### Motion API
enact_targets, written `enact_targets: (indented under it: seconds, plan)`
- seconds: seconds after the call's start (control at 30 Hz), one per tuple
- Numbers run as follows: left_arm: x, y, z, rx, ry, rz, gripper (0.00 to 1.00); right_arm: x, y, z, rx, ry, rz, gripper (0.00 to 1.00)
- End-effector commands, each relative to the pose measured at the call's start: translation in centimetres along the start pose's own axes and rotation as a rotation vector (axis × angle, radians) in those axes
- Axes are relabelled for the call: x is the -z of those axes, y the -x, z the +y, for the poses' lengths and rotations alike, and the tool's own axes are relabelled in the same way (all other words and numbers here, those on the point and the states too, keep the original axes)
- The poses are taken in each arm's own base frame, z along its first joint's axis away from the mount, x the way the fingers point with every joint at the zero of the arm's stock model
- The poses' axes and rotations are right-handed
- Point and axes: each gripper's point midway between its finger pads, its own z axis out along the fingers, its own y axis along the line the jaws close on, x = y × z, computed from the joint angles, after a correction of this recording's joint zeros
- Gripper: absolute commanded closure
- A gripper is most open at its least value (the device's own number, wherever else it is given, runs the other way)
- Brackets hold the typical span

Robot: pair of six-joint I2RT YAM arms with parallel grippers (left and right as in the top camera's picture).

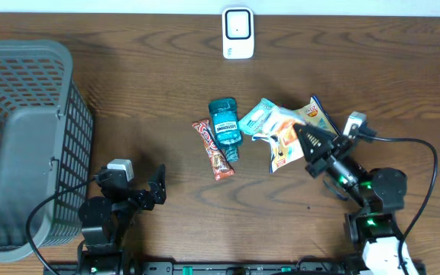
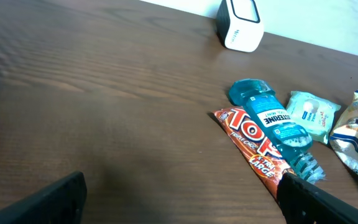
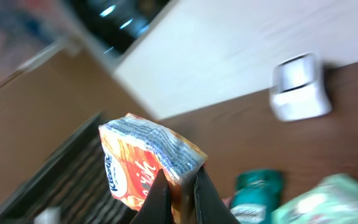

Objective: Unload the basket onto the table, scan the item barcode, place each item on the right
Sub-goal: 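Lift the orange pack and carry it toward the scanner, then hold the orange pack over the scanner, then swing right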

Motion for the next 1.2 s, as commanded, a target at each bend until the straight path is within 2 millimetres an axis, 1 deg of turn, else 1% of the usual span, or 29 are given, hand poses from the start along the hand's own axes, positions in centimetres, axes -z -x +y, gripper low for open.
enact_targets:
  seconds: [0.0, 0.03, 0.13, 0.23, 0.3, 0.37, 0.47, 0.63, 0.83, 1.0, 1.17]
  plan:
    - [-0.2, -1.6, 0.3, 0.024, 0.006, 0.049, 0.02, -1.0, 3.4, -3.2, 0.096, -0.219, -0.168, 0.99]
    - [-0.2, -1.6, 0.3, 0.024, 0.006, 0.049, 0.02, -1.4, 3.6, -3.5, 0.110, -0.241, -0.174, 0.99]
    - [-0.2, -1.6, 0.3, 0.024, 0.006, 0.049, 0.02, -3.5, 4.2, -4.1, 0.156, -0.305, -0.180, 0.99]
    - [-0.2, -1.6, 0.3, 0.024, 0.006, 0.049, 0.02, -6.3, 4.4, -4.6, 0.214, -0.344, -0.158, 0.99]
    - [-0.2, -1.6, 0.3, 0.024, 0.006, 0.049, 0.02, -8.9, 4.2, -5.4, 0.257, -0.368, -0.127, 0.99]
    - [-0.2, -1.6, 0.3, 0.024, 0.006, 0.049, 0.02, -10.6, 4.0, -6.1, 0.295, -0.380, -0.103, 0.99]
    - [-0.2, -1.6, 0.3, 0.024, 0.006, 0.049, 0.02, -13.5, 4.0, -7.9, 0.349, -0.429, -0.084, 0.99]
    - [-0.2, -1.6, 0.3, 0.024, 0.006, 0.049, 0.02, -18.2, 4.2, -11.4, 0.359, -0.511, -0.094, 0.99]
    - [-0.2, -1.6, 0.3, 0.024, 0.006, 0.049, 0.02, -23.9, 4.4, -14.0, 0.359, -0.511, -0.101, 0.99]
    - [-0.2, -1.6, 0.3, 0.024, 0.006, 0.049, 0.02, -28.1, 3.7, -16.0, 0.359, -0.508, -0.094, 0.99]
    - [-0.2, -1.6, 0.3, 0.024, 0.006, 0.049, 0.02, -31.3, 2.4, -17.8, 0.357, -0.512, -0.070, 0.99]
